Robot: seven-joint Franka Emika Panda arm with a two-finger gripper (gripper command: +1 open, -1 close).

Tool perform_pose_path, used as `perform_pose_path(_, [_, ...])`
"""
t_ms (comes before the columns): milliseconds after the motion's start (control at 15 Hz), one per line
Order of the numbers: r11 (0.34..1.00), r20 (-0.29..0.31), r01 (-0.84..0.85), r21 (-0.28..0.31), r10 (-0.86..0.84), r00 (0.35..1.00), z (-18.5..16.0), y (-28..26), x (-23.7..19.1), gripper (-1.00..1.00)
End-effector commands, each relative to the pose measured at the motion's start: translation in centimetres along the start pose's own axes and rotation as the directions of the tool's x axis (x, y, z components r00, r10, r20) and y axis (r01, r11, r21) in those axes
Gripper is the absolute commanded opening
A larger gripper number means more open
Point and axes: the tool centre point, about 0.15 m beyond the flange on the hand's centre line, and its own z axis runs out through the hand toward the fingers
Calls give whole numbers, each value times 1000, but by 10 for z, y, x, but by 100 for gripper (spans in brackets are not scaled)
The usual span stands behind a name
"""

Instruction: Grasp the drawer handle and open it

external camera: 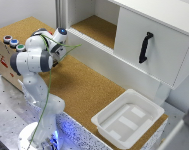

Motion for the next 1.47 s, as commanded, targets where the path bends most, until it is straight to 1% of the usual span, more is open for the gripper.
perform_pose_path(0, [996,18,18,84,-20,1000,10,4,9,-100])
perform_pose_path(333, [996,26,27,89,-29,999,10,6,13,-100])
perform_pose_path(667, [996,15,28,90,-30,999,5,13,11,-100])
perform_pose_path(933, [994,7,-4,106,3,1000,2,33,2,-100])
perform_pose_path(1133, [995,1,-16,99,16,1000,-1,48,-3,-100])
perform_pose_path(1400, [995,-14,-39,86,41,999,-12,70,-6,-100])
